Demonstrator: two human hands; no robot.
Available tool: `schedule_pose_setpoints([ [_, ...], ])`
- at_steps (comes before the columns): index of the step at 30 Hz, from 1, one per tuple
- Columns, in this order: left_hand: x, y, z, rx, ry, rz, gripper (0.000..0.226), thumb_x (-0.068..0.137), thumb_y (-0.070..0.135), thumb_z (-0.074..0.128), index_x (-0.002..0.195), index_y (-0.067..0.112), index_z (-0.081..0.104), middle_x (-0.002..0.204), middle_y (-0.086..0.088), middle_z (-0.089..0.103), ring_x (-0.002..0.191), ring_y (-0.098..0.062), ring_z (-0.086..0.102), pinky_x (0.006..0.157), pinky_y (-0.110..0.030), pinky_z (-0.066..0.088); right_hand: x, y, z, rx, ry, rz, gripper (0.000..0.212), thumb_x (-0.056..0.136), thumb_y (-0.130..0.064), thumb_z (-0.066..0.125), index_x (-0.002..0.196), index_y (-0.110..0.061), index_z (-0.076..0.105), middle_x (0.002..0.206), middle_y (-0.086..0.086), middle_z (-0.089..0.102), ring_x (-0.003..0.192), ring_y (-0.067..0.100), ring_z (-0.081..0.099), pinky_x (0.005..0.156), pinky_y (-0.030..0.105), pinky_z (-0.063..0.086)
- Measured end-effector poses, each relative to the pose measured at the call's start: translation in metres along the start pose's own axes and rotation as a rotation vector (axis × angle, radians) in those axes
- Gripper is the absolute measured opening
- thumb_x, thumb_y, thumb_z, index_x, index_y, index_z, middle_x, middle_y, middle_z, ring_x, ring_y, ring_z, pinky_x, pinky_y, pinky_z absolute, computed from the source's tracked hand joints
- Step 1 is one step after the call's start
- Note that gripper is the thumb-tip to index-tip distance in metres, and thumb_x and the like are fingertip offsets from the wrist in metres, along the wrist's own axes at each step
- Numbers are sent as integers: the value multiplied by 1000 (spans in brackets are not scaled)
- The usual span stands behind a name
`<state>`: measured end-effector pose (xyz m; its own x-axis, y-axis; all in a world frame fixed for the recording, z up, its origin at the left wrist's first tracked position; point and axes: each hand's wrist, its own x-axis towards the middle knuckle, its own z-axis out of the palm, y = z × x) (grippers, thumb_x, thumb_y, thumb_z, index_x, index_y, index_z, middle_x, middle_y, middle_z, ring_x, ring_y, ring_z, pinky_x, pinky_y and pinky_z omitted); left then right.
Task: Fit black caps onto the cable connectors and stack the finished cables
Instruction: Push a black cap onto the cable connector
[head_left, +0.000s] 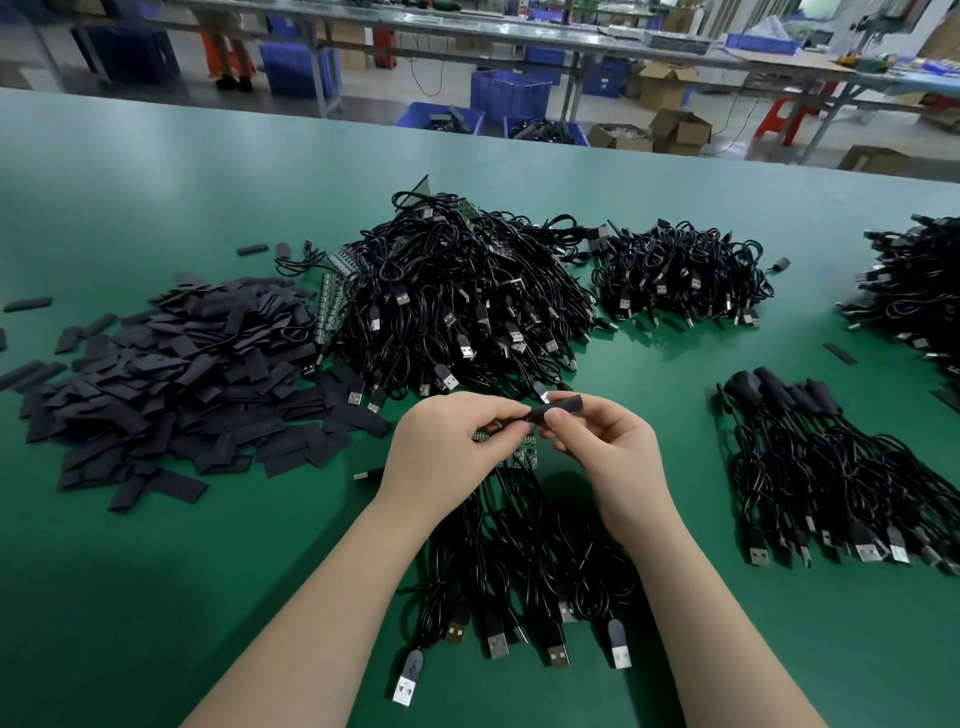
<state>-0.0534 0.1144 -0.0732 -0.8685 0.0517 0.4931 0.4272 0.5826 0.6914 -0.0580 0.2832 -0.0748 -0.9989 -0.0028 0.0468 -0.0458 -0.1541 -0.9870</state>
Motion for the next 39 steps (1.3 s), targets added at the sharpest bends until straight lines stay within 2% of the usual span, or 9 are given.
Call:
schedule_pose_setpoints([
  [4,-1,5,1,27,14,37,17,79,27,69,93,29,78,83,17,73,82,2,64,72,-17,50,-2,-2,2,-53,-16,-24,22,81,-7,76,79,-29,80,84,-2,77,83,4,71,74,13,51],
  [9,-1,5,1,-29,36,39,21,78,23,72,96,32,76,93,21,70,81,4,64,72,-18,50,-2,-1,4,40,11,1,24,86,0,71,80,-22,80,83,0,77,76,7,71,68,12,51],
  [16,-1,4,3,41,71,91,16,78,21,72,92,23,80,83,14,75,87,0,65,74,-15,49,-4,0,6,19,18,-11,25,86,-2,71,79,-24,80,86,-3,77,75,3,70,68,11,51],
  [22,-2,4,4,36,87,107,19,79,20,72,97,22,79,84,11,75,86,-3,65,72,-20,49,-4,-2,8,-17,-14,-31,27,86,-3,72,77,-27,80,80,-5,76,74,2,69,68,11,50],
  [27,-2,4,4,69,43,162,19,84,21,70,102,21,78,91,10,76,86,-4,66,77,-20,49,-4,0,7,-27,-39,-48,25,87,-3,71,81,-26,80,79,-5,76,76,2,70,69,12,51],
  [29,-2,5,5,76,67,118,20,83,20,70,101,21,78,92,9,76,87,-4,66,79,-21,51,-4,1,8,-108,-32,-96,26,86,-7,73,87,-32,79,86,-4,77,82,7,71,76,21,56],
  [31,-1,4,4,61,108,65,21,82,18,72,102,20,78,92,7,76,86,-6,68,78,-25,54,-4,2,8,-202,10,-159,34,84,-14,78,103,-42,74,97,-4,77,88,14,72,82,27,58],
  [34,0,4,4,45,123,58,22,82,15,76,104,18,77,91,6,76,84,-5,68,77,-22,54,-5,2,6,-225,38,-225,56,83,-19,77,124,-52,57,105,-17,74,84,5,69,77,15,53],
  [39,0,2,1,95,115,68,20,80,21,74,100,17,78,88,4,76,82,-10,70,77,-21,52,-5,3,5,-365,3,-234,53,89,-15,73,123,-52,55,102,-18,73,84,-4,68,76,8,47],
])
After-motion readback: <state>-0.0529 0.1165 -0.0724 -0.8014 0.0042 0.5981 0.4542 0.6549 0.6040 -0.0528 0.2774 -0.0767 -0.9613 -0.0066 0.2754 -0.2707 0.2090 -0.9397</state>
